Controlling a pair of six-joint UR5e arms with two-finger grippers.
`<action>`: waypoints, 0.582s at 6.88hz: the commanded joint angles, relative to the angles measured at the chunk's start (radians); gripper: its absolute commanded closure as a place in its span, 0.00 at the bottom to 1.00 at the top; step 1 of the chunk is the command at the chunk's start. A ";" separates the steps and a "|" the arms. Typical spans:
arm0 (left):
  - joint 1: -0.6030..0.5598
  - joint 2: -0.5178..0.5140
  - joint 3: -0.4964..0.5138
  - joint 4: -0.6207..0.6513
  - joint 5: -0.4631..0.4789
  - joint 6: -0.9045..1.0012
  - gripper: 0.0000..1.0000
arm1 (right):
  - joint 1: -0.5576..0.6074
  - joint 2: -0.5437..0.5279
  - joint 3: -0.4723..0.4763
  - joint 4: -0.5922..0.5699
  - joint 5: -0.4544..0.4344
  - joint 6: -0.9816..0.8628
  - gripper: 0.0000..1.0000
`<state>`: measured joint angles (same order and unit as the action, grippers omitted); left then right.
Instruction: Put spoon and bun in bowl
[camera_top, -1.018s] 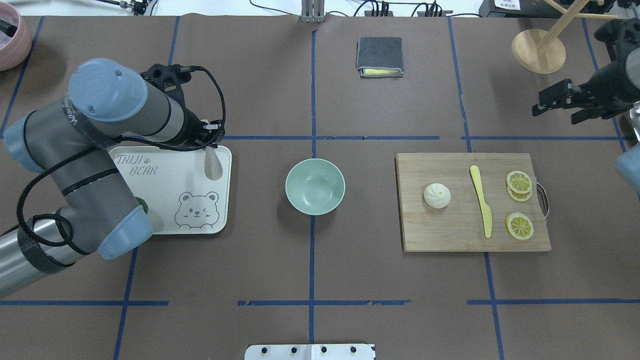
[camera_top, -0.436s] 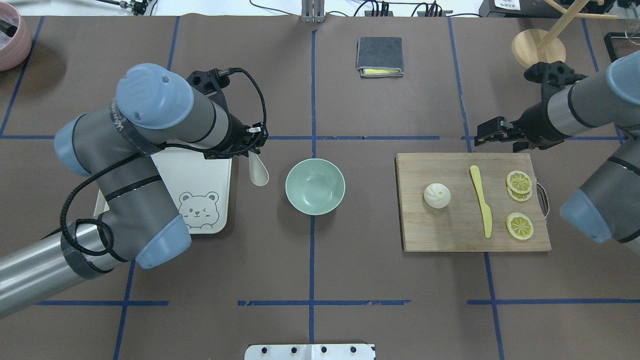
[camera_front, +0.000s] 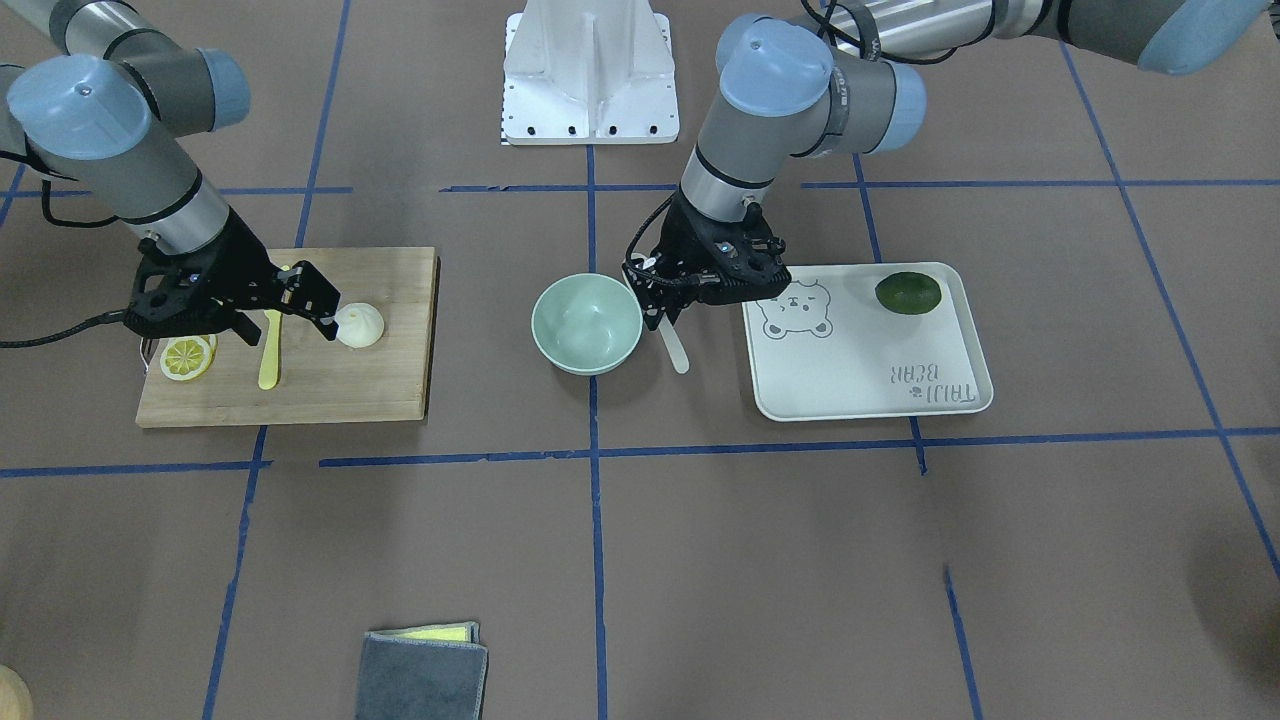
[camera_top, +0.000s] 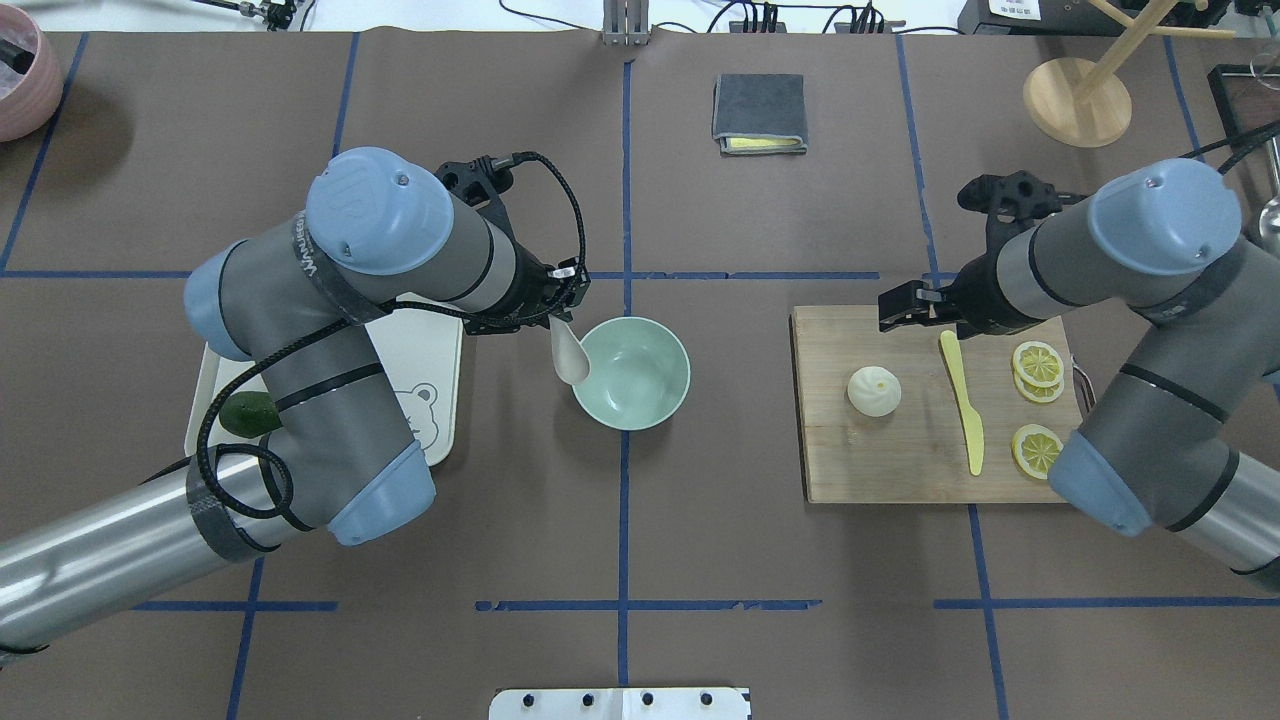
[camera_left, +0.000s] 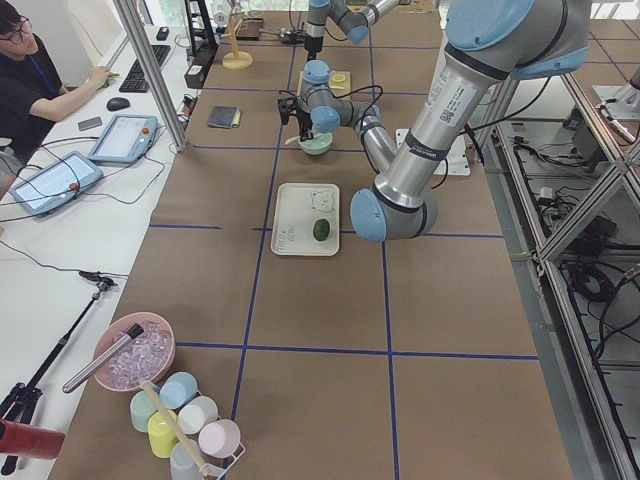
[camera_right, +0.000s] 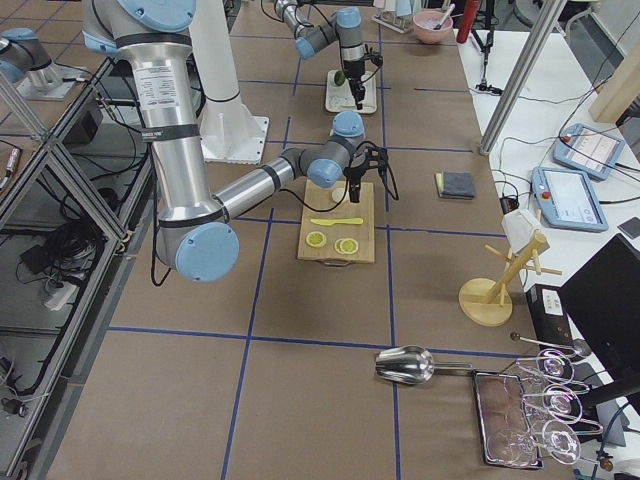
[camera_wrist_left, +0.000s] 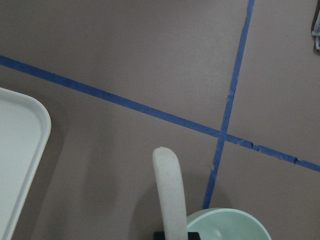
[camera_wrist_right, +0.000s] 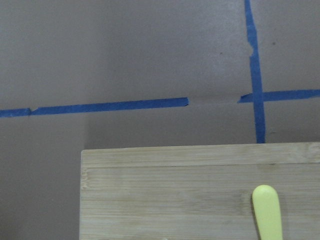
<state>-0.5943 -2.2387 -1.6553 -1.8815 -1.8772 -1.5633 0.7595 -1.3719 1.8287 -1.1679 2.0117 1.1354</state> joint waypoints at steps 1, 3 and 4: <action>0.010 -0.036 0.064 -0.044 0.001 -0.012 1.00 | -0.060 0.008 -0.006 -0.003 -0.031 0.010 0.00; 0.019 -0.042 0.068 -0.050 0.001 -0.012 1.00 | -0.097 0.046 -0.009 -0.094 -0.060 0.010 0.00; 0.019 -0.042 0.068 -0.051 0.000 -0.012 1.00 | -0.104 0.068 -0.009 -0.143 -0.064 0.009 0.01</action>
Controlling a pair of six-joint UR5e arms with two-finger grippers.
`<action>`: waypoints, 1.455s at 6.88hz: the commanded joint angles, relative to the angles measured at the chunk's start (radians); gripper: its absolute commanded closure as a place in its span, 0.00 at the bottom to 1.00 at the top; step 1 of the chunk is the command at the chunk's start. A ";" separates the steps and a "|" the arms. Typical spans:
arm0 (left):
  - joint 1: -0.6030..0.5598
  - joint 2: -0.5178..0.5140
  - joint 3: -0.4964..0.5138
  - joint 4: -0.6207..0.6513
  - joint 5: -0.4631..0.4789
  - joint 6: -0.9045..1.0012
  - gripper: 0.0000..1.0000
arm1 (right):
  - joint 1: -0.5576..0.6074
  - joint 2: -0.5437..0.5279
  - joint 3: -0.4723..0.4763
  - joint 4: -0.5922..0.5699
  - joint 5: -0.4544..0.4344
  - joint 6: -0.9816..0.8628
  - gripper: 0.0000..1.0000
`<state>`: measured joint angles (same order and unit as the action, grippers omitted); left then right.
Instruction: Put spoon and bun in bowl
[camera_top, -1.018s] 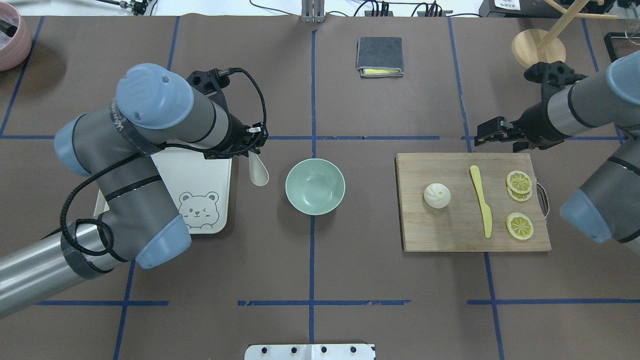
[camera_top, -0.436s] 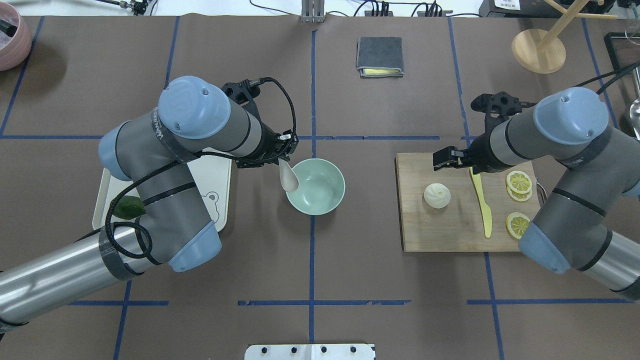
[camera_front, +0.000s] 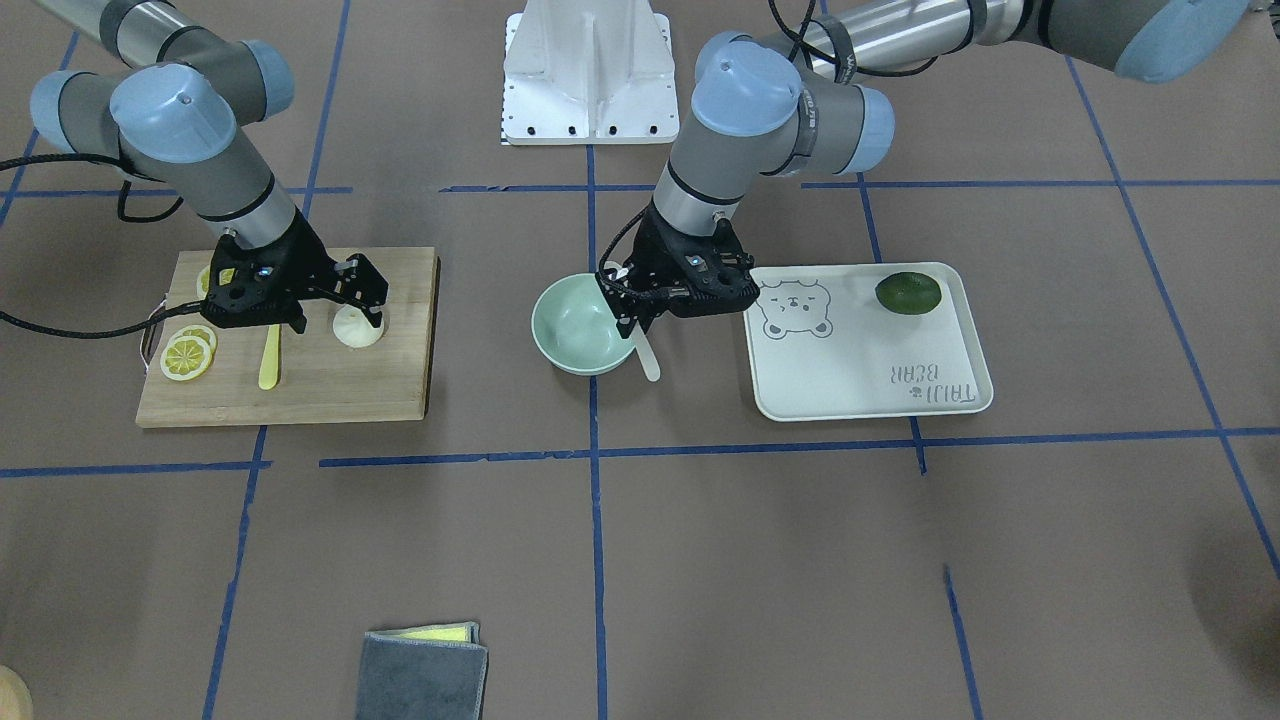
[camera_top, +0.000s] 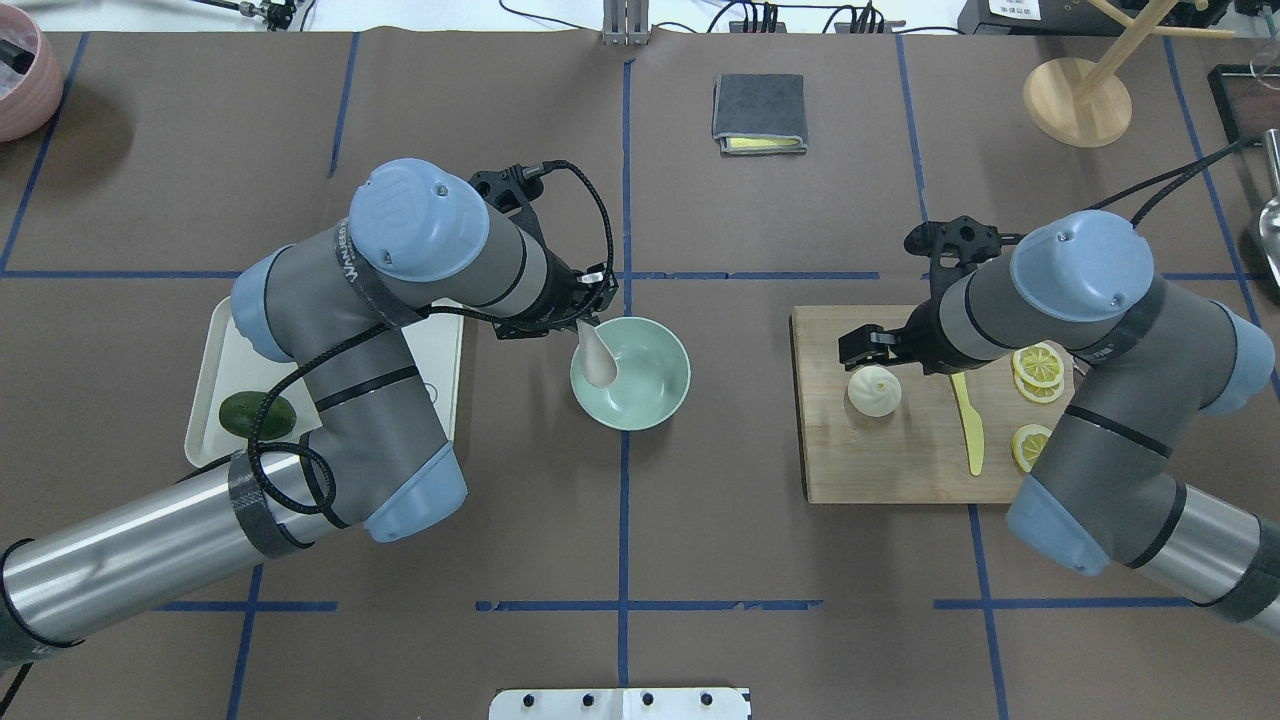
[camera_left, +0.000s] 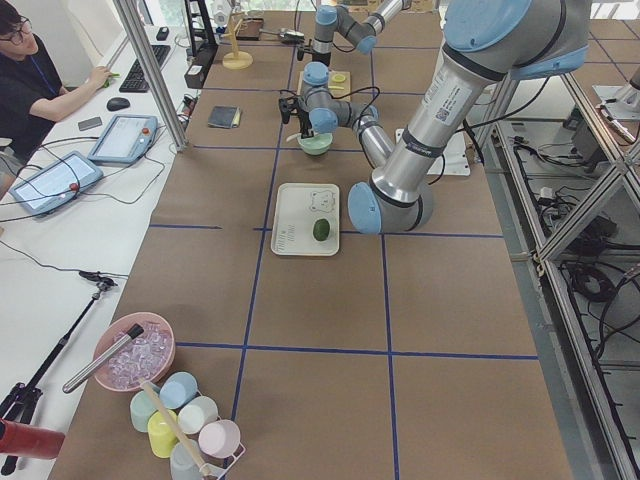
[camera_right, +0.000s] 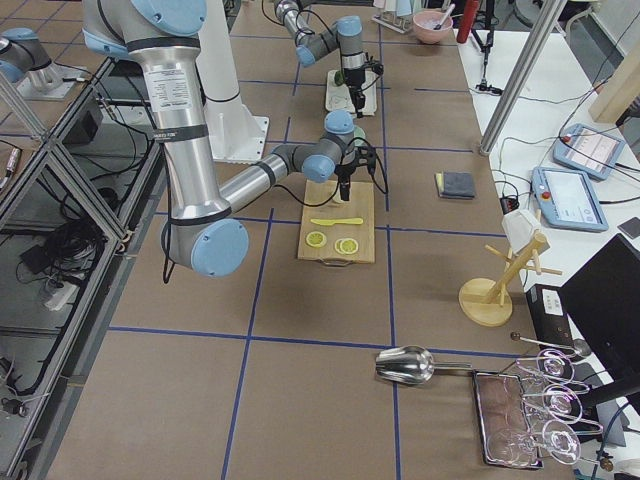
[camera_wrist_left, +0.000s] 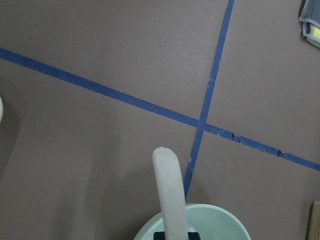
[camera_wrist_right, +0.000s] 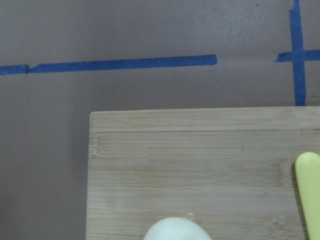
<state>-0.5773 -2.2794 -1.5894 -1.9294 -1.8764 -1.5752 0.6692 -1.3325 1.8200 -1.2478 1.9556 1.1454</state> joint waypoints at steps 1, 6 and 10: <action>0.004 -0.002 0.002 -0.003 -0.001 0.000 1.00 | -0.023 0.027 -0.001 -0.067 -0.007 -0.001 0.06; 0.011 -0.002 0.005 -0.011 0.000 0.000 1.00 | -0.034 0.019 -0.033 -0.067 -0.040 -0.004 0.79; 0.091 -0.029 0.103 -0.160 0.101 -0.118 1.00 | 0.024 0.024 0.039 -0.143 0.002 -0.019 1.00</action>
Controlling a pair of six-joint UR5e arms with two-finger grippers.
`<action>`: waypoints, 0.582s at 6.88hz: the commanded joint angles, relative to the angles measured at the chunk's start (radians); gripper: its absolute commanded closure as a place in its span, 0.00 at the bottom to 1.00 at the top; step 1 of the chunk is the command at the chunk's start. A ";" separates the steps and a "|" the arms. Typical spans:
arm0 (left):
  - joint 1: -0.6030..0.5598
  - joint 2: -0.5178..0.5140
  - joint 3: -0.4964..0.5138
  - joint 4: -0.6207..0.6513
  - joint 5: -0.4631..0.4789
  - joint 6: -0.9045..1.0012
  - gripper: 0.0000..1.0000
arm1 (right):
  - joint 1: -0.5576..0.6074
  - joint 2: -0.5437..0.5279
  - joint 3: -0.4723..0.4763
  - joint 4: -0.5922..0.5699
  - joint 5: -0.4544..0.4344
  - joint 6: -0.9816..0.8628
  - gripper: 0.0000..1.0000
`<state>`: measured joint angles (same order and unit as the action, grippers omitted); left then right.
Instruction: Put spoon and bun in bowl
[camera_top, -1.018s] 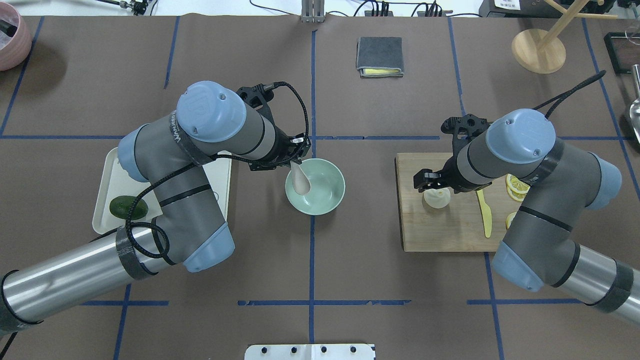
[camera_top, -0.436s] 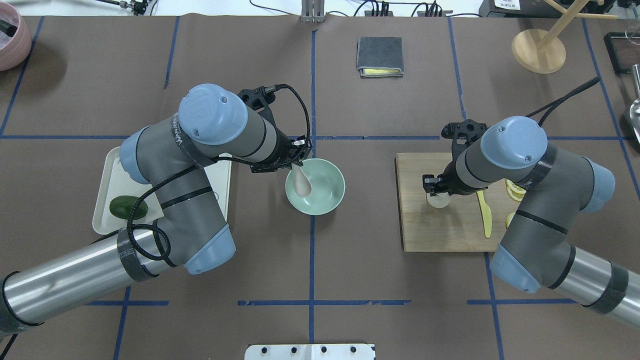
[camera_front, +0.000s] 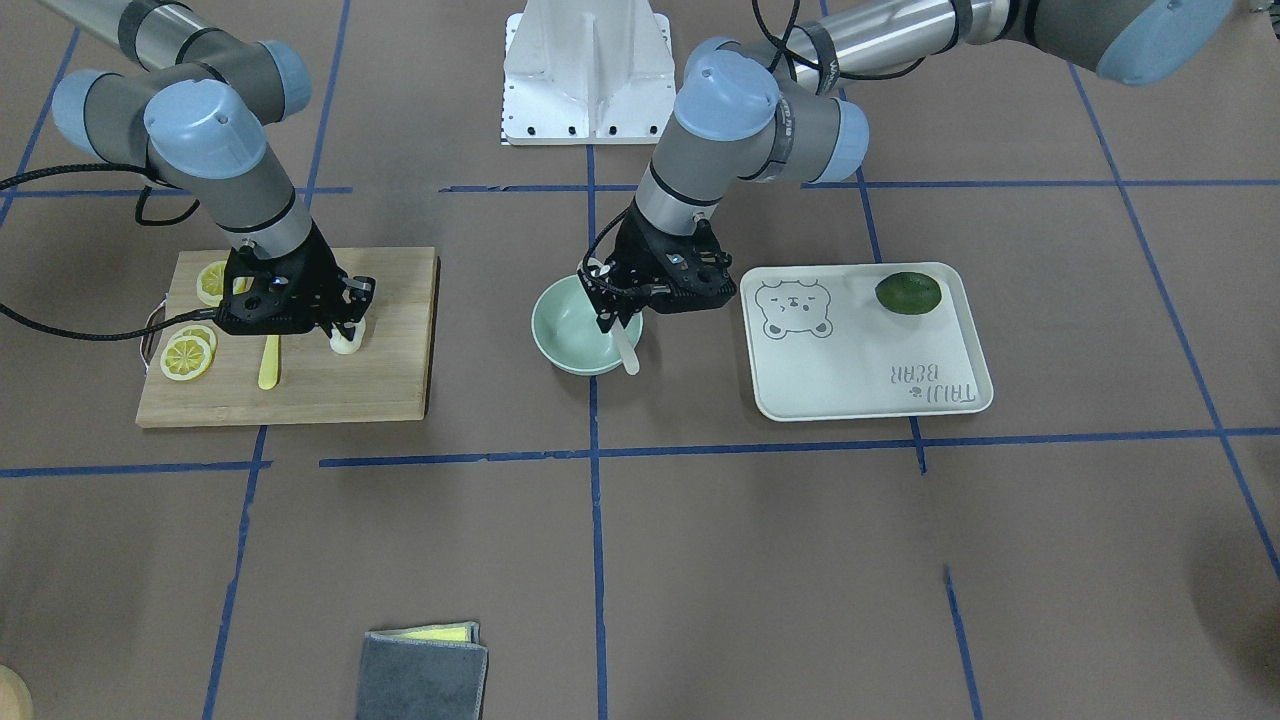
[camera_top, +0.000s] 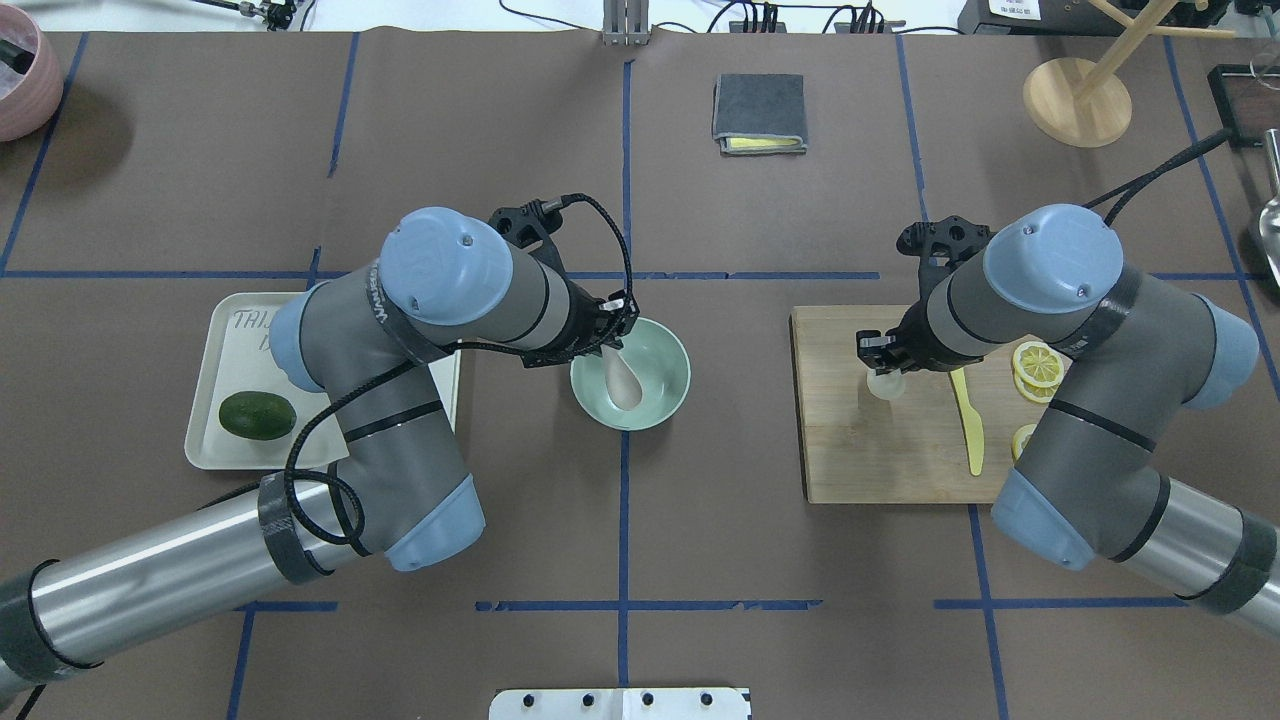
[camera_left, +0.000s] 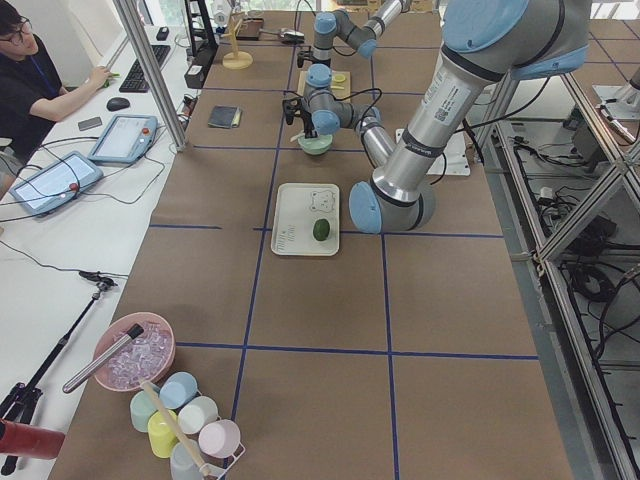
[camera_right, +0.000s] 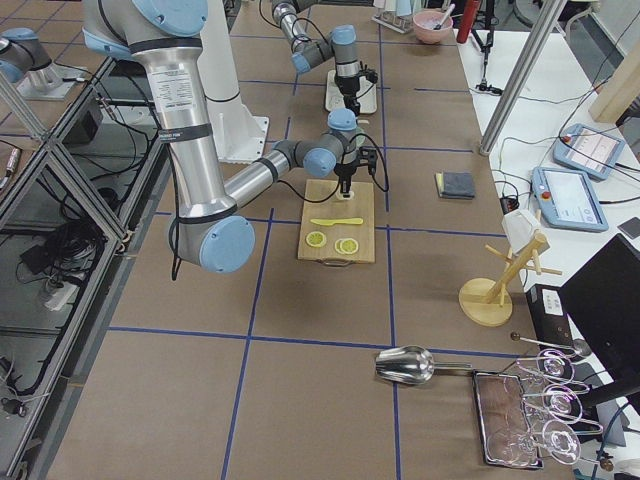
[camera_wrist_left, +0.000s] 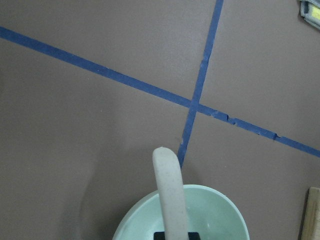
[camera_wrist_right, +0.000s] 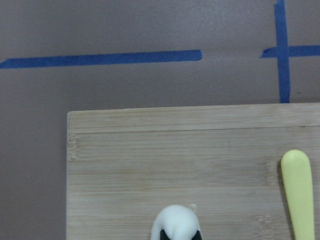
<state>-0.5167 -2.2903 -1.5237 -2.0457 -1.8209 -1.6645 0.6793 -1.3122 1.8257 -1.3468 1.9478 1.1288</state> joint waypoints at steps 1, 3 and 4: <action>0.035 -0.023 0.039 -0.045 0.046 -0.031 1.00 | 0.019 0.005 0.059 -0.073 0.011 -0.004 1.00; 0.006 -0.028 0.037 -0.039 0.042 -0.020 1.00 | 0.019 0.005 0.063 -0.074 0.011 -0.004 1.00; -0.015 -0.025 0.037 -0.037 0.040 -0.015 1.00 | 0.019 0.005 0.064 -0.074 0.011 -0.004 1.00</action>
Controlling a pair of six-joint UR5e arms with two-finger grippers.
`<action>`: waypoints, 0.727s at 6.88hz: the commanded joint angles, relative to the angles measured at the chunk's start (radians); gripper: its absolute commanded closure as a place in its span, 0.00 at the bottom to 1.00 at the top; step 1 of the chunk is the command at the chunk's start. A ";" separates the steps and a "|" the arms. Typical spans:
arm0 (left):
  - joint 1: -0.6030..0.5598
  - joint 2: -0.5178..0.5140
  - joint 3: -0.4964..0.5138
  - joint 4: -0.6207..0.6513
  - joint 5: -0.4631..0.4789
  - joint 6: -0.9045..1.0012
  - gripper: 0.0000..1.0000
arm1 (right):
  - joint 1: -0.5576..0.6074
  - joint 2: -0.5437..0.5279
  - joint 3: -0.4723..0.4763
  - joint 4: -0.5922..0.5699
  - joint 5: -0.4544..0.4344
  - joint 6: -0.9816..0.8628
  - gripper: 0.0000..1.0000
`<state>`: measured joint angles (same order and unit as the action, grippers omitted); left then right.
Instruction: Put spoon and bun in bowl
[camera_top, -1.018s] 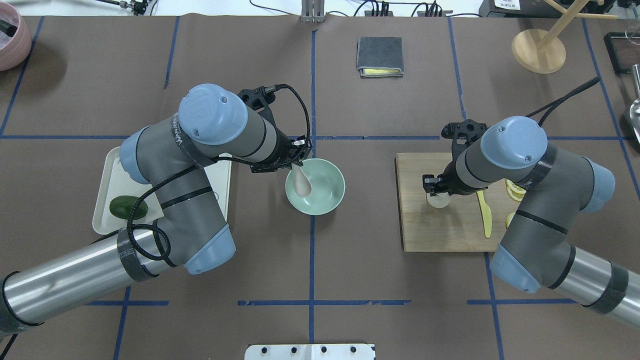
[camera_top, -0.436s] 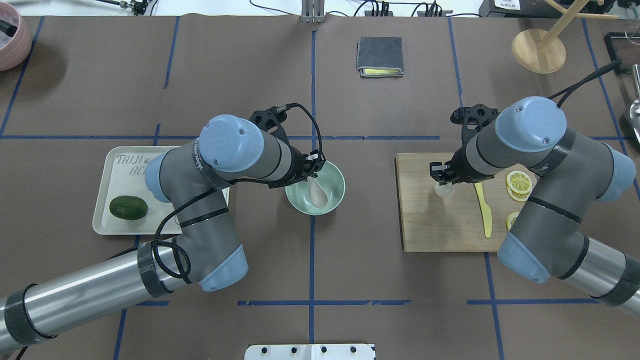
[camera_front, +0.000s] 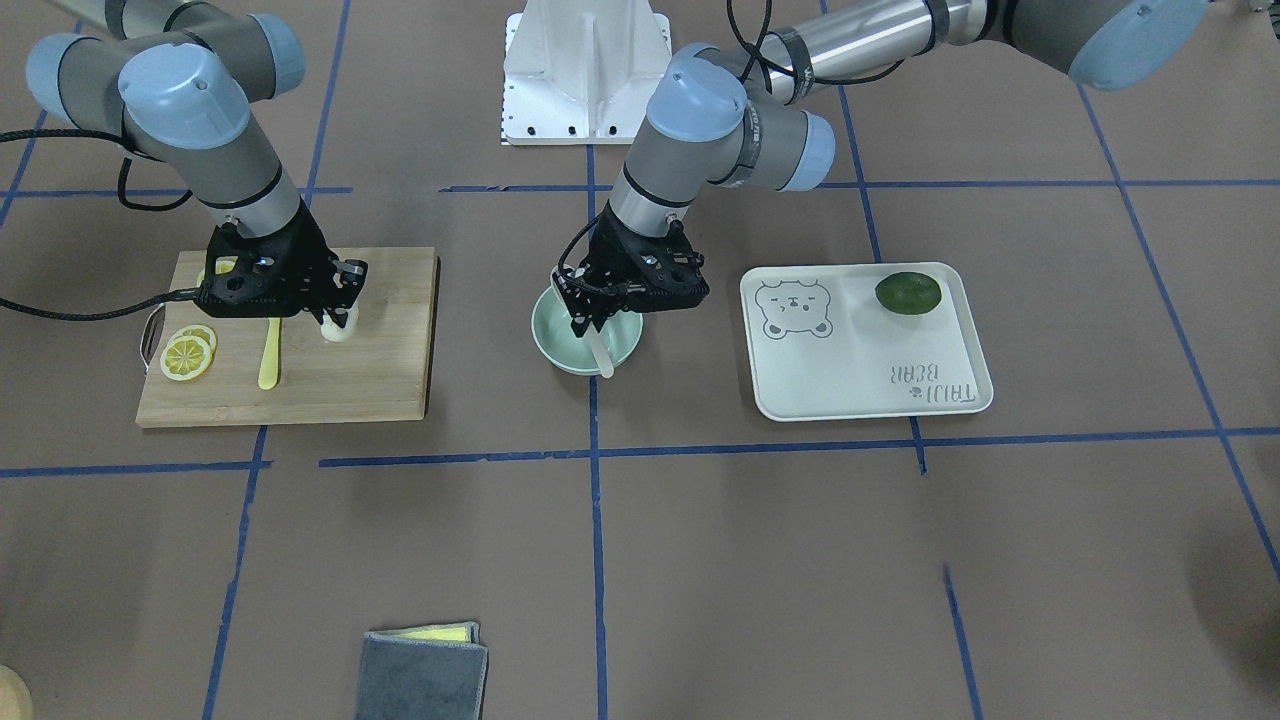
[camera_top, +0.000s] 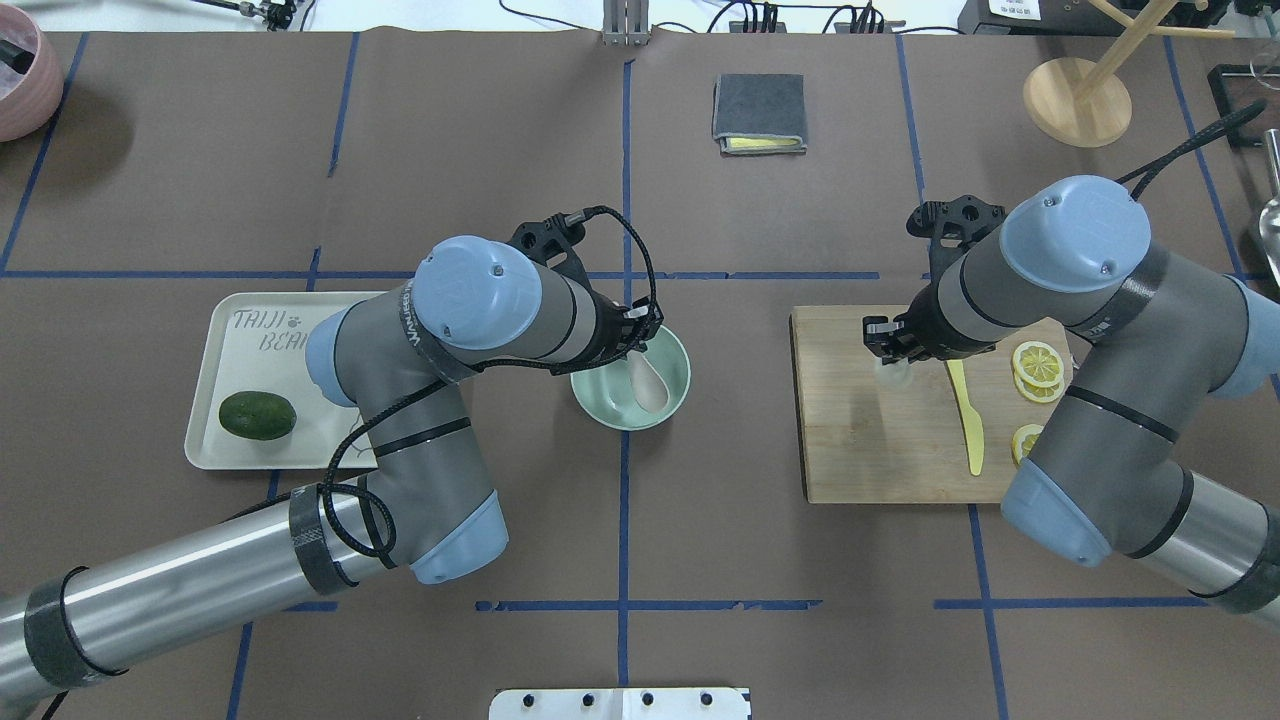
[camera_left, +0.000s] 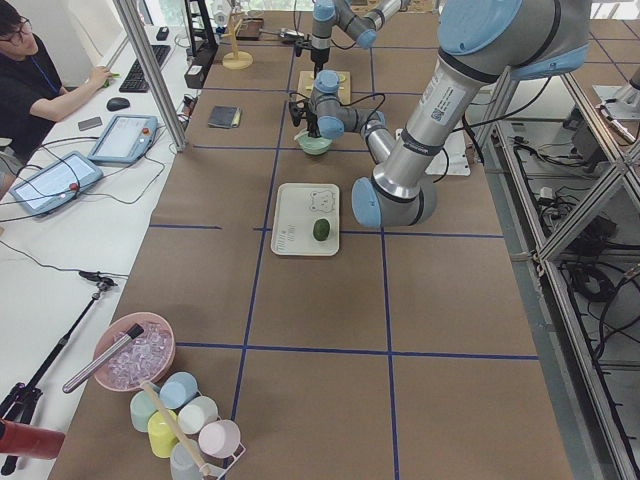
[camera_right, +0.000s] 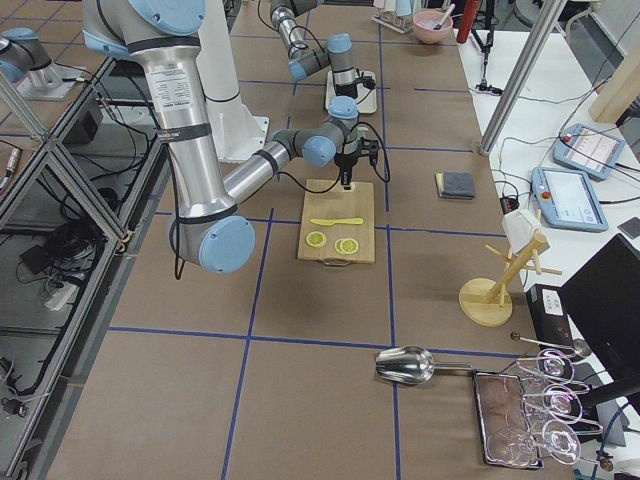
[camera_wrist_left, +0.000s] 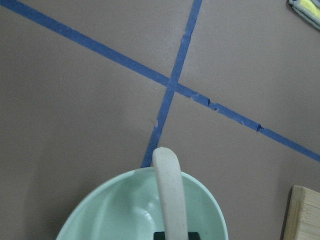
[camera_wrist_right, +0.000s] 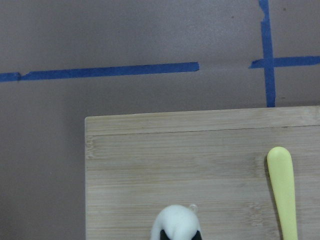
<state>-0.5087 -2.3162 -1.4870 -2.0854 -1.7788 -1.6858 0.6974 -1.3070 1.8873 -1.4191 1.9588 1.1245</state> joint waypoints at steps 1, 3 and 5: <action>-0.033 0.003 0.002 -0.001 -0.002 0.020 1.00 | 0.001 0.002 0.004 -0.001 0.000 0.000 1.00; -0.031 0.009 0.004 -0.002 0.001 0.035 0.21 | 0.001 0.002 0.018 -0.001 0.000 0.000 1.00; -0.030 0.011 -0.009 0.007 -0.005 0.031 0.00 | -0.004 0.009 0.024 -0.001 -0.001 0.000 1.00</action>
<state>-0.5390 -2.3066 -1.4883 -2.0842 -1.7794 -1.6537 0.6961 -1.3016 1.9061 -1.4205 1.9579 1.1251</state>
